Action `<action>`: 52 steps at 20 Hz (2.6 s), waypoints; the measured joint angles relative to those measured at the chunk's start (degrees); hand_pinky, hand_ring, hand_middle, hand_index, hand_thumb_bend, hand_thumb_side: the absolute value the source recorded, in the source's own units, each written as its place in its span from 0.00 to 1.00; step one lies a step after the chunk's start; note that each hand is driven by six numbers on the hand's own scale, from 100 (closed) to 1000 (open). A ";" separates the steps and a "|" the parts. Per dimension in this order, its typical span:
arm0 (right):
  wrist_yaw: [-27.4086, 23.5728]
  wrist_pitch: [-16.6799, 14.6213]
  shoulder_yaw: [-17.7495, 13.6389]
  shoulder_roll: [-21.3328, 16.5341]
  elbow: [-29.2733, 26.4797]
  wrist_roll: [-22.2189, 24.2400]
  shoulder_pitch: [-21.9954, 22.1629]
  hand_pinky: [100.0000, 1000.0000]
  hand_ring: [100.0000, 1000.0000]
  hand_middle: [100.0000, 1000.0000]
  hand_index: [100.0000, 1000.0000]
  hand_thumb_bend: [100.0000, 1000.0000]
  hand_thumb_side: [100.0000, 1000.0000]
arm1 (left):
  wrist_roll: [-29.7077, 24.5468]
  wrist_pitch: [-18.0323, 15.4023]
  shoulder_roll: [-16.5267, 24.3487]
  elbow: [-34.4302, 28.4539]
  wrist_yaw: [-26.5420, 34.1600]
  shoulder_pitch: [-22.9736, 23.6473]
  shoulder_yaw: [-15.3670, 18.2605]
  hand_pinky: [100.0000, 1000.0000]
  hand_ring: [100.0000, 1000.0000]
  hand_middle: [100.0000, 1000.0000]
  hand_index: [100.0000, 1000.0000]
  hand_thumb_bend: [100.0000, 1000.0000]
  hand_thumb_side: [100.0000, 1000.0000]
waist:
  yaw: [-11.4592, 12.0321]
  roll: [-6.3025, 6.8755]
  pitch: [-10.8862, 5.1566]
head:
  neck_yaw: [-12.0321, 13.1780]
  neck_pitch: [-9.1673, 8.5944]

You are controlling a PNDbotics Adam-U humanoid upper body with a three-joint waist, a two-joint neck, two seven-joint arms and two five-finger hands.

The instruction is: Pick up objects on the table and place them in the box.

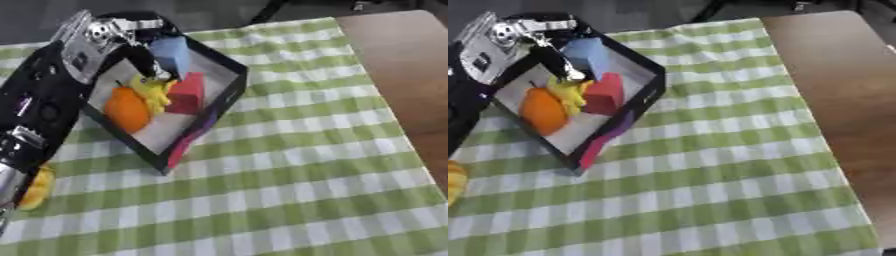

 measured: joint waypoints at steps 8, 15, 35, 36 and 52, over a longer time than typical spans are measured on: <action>0.02 0.71 0.29 0.00 0.00 0.20 0.03 0.77 0.69 0.67 0.83 0.00 0.47 | 2.17 -0.90 -0.03 0.02 -1.71 0.90 0.46 0.87 0.83 0.81 0.87 0.71 0.20 | 0.00 0.31 0.00 | -0.02 0.00; 0.04 0.91 0.29 -0.01 -0.01 0.17 0.52 0.77 0.69 0.67 0.83 0.00 0.47 | 3.49 -0.41 0.04 -2.48 -1.70 1.08 0.81 0.91 0.87 0.83 0.90 0.81 0.25 | 0.13 0.51 -0.06 | -0.10 0.13; 0.03 1.13 0.28 -0.14 -0.01 -0.16 2.33 0.77 0.69 0.67 0.83 0.00 0.47 | 0.62 0.06 3.48 -9.79 1.69 1.48 0.81 0.90 0.86 0.83 0.91 0.75 0.28 | 2.88 0.65 -0.90 | -2.05 4.63; 0.03 1.10 0.28 -0.14 -0.01 -0.15 2.47 0.77 0.69 0.67 0.83 0.00 0.47 | 0.50 0.23 3.66 -10.14 2.16 1.58 0.81 0.90 0.86 0.83 0.91 0.74 0.28 | 2.91 0.64 -0.90 | -2.06 4.65; 0.17 0.24 0.04 -0.14 -0.01 -0.57 4.30 0.77 0.69 0.67 0.83 0.00 0.47 | 4.99 5.38 13.42 -22.93 12.26 6.94 -0.68 0.85 0.79 0.77 0.89 0.64 0.15 | 6.43 0.63 -1.60 | -2.76 4.63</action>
